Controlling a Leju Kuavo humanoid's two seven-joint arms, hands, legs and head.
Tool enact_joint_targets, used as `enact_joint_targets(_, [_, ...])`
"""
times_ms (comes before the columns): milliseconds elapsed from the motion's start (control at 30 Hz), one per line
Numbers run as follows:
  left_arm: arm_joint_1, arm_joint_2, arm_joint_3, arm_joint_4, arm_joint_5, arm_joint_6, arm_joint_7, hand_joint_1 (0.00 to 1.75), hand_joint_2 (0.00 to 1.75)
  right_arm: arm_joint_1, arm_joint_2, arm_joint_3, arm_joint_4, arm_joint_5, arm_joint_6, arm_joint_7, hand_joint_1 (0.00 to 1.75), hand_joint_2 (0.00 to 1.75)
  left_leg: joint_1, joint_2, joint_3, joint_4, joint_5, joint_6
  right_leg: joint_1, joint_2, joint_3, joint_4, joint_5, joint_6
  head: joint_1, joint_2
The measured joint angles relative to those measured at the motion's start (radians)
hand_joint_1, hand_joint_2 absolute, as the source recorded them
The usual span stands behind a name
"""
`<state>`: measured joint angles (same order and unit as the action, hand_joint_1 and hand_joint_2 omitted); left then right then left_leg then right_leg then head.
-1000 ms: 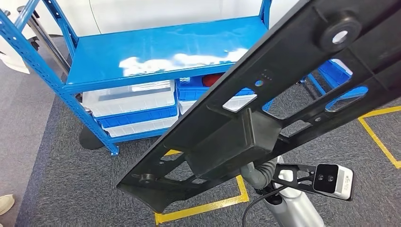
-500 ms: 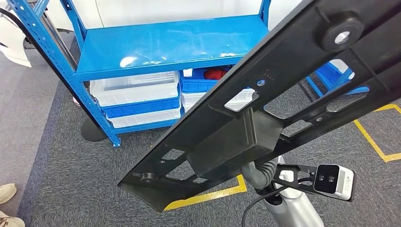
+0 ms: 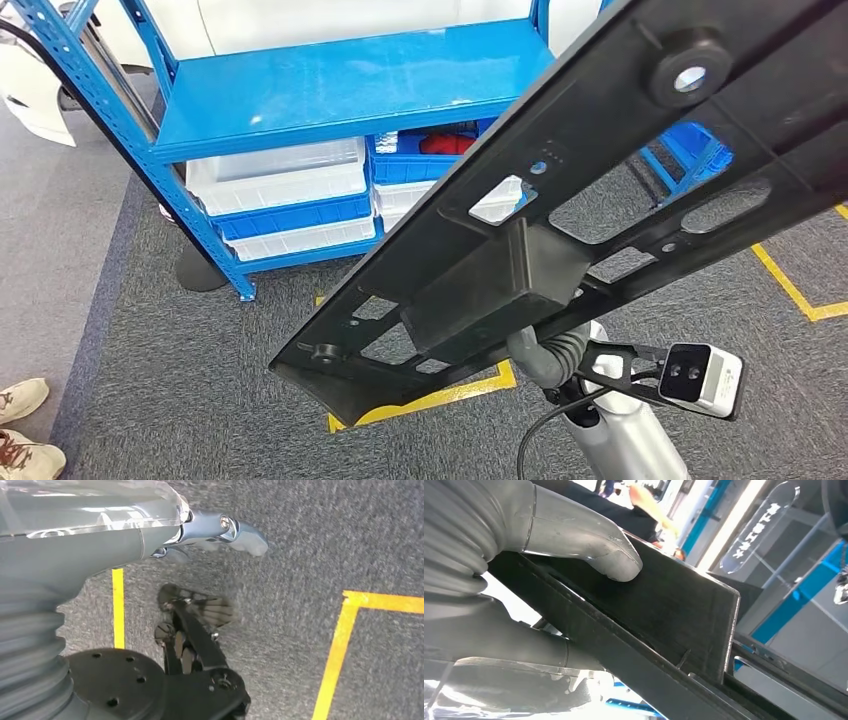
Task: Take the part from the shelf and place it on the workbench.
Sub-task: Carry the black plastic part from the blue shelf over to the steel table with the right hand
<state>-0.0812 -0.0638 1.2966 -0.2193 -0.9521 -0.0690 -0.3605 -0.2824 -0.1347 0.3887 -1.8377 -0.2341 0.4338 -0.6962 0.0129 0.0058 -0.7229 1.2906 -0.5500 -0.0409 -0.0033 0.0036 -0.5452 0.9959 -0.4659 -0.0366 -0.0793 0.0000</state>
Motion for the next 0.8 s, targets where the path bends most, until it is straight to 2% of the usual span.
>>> enact_joint_targets(33, [0.001,0.000,0.000,0.000,0.001,0.000,0.000,0.00,1.75,0.000,0.000,-0.001,0.002,0.009,-0.009,0.000,1.75,1.75,0.000,-0.001,0.027,-0.029,0.019,0.002,0.000,0.005,-0.006,0.003,0.003,0.002,0.000,0.000])
enact_joint_targets(100, [0.001,0.001,0.000,0.000,0.004,0.002,0.002,0.00,1.75,0.000,0.000,-0.002,0.003,0.022,-0.020,0.000,1.75,1.75,-0.001,-0.021,0.122,-0.169,0.067,0.013,0.001,0.018,-0.013,0.007,0.007,0.006,0.000,0.000])
enact_joint_targets(133, [0.002,0.002,0.001,0.000,0.006,0.004,0.004,0.00,1.75,0.001,0.000,-0.003,0.003,0.028,-0.021,0.000,1.75,1.75,-0.001,-0.035,0.162,-0.232,0.080,0.018,0.001,0.025,-0.016,0.009,0.010,0.010,0.000,0.000])
enact_joint_targets(167, [0.002,0.002,0.002,0.000,0.008,0.005,0.007,0.00,1.75,0.002,0.000,-0.004,0.003,0.033,-0.020,-0.001,1.75,1.75,-0.002,-0.046,0.188,-0.275,0.085,0.023,0.000,0.032,-0.018,0.010,0.012,0.014,0.000,0.000])
enact_joint_targets(200, [0.003,0.003,0.002,0.000,0.010,0.006,0.009,0.00,1.75,0.004,0.000,-0.004,0.003,0.039,-0.020,-0.001,1.75,1.75,-0.004,-0.051,0.199,-0.293,0.082,0.026,-0.001,0.039,-0.021,0.011,0.016,0.020,0.000,0.000])
enact_joint_targets(267, [0.002,0.002,0.003,0.000,0.011,0.006,0.012,0.00,1.75,0.009,0.000,-0.005,0.002,0.049,-0.020,-0.001,1.75,1.75,-0.002,-0.037,0.199,-0.302,0.088,0.034,-0.002,0.052,-0.024,0.011,0.021,0.031,0.000,0.000])
enact_joint_targets(333, [-0.002,0.000,0.003,0.000,0.010,0.006,0.012,0.00,1.75,0.012,0.000,-0.009,0.000,0.056,-0.020,-0.001,1.75,1.75,0.004,-0.019,0.198,-0.313,0.096,0.046,0.000,0.042,-0.043,0.043,-0.002,0.041,0.000,0.000])
enact_joint_targets(367, [-0.003,-0.002,0.003,0.000,0.010,0.006,0.013,0.00,1.75,0.013,0.000,-0.011,-0.002,0.057,-0.020,-0.001,1.75,1.75,0.007,-0.009,0.197,-0.317,0.100,0.051,0.000,0.030,-0.066,0.088,-0.030,0.045,0.000,0.000])
enact_joint_targets(433, [-0.003,-0.001,0.003,0.000,0.009,0.006,0.015,0.00,1.75,0.018,0.000,-0.014,-0.002,0.058,-0.020,-0.001,1.75,1.75,0.004,0.008,0.190,-0.317,0.103,0.055,-0.004,0.011,-0.131,0.221,-0.093,0.054,0.000,0.000])
enact_joint_targets(467, [-0.003,-0.002,0.003,0.000,0.008,0.006,0.017,0.00,1.75,0.022,0.000,-0.015,-0.002,0.058,-0.019,-0.001,1.75,1.75,0.003,0.017,0.187,-0.315,0.103,0.055,-0.006,0.008,-0.156,0.274,-0.109,0.057,0.000,0.000])
enact_joint_targets(500, [-0.003,-0.002,0.003,0.000,0.008,0.007,0.018,0.00,1.75,0.024,0.000,-0.017,-0.002,0.058,-0.019,-0.001,1.75,1.75,0.003,0.027,0.184,-0.312,0.103,0.055,-0.008,0.006,-0.166,0.295,-0.107,0.060,0.000,0.000])
enact_joint_targets(533, [-0.004,-0.002,0.003,0.000,0.008,0.009,0.020,0.00,1.75,0.025,0.000,-0.018,-0.002,0.059,-0.018,-0.001,1.75,1.75,0.003,0.036,0.182,-0.308,0.102,0.054,-0.010,0.002,-0.154,0.274,-0.086,0.061,0.000,0.000])
enact_joint_targets(567, [-0.005,-0.003,0.003,0.000,0.009,0.012,0.021,0.00,1.75,0.025,0.000,-0.021,-0.002,0.061,-0.017,-0.001,1.75,1.75,0.003,0.045,0.181,-0.304,0.100,0.052,-0.011,-0.008,-0.122,0.215,-0.051,0.061,0.000,0.000])
enact_joint_targets(600, [-0.006,-0.004,0.003,0.000,0.009,0.015,0.021,0.00,1.75,0.025,0.000,-0.023,-0.002,0.063,-0.016,-0.001,1.75,1.75,0.002,0.053,0.180,-0.299,0.098,0.049,-0.010,-0.028,-0.083,0.142,-0.023,0.059,0.000,0.000])
enact_joint_targets(633, [-0.007,-0.005,0.004,0.000,0.010,0.019,0.021,0.00,1.75,0.024,0.000,-0.026,-0.003,0.067,-0.013,-0.001,1.75,1.75,0.000,0.060,0.180,-0.295,0.095,0.044,-0.007,-0.045,-0.052,0.079,-0.002,0.054,0.000,0.000])
enact_joint_targets(667, [-0.008,-0.005,0.004,0.000,0.011,0.023,0.021,0.00,1.75,0.024,0.000,-0.030,-0.004,0.070,-0.010,-0.001,1.75,1.75,-0.003,0.067,0.179,-0.291,0.093,0.040,-0.004,-0.057,-0.033,0.039,0.007,0.047,0.000,0.000])
enact_joint_targets(700, [-0.008,-0.005,0.004,0.000,0.013,0.026,0.021,0.00,1.75,0.025,0.000,-0.033,-0.006,0.074,-0.006,-0.001,1.75,1.75,-0.005,0.073,0.178,-0.290,0.092,0.035,0.000,-0.061,-0.029,0.025,0.006,0.039,0.000,0.000])
enact_joint_targets(767, [-0.010,-0.005,0.006,0.000,0.021,0.032,0.016,0.00,1.75,0.028,0.000,-0.038,-0.012,0.082,-0.001,-0.001,1.75,1.75,-0.007,0.087,0.178,-0.289,0.091,0.024,0.001,-0.042,-0.035,0.025,0.010,0.025,0.000,0.000])
enact_joint_targets(800, [-0.011,-0.005,0.007,0.000,0.027,0.034,0.011,0.00,1.75,0.030,0.000,-0.040,-0.015,0.085,-0.001,-0.001,1.75,1.75,-0.005,0.082,0.176,-0.283,0.084,0.017,0.000,-0.033,-0.037,0.023,0.013,0.018,0.000,0.000])
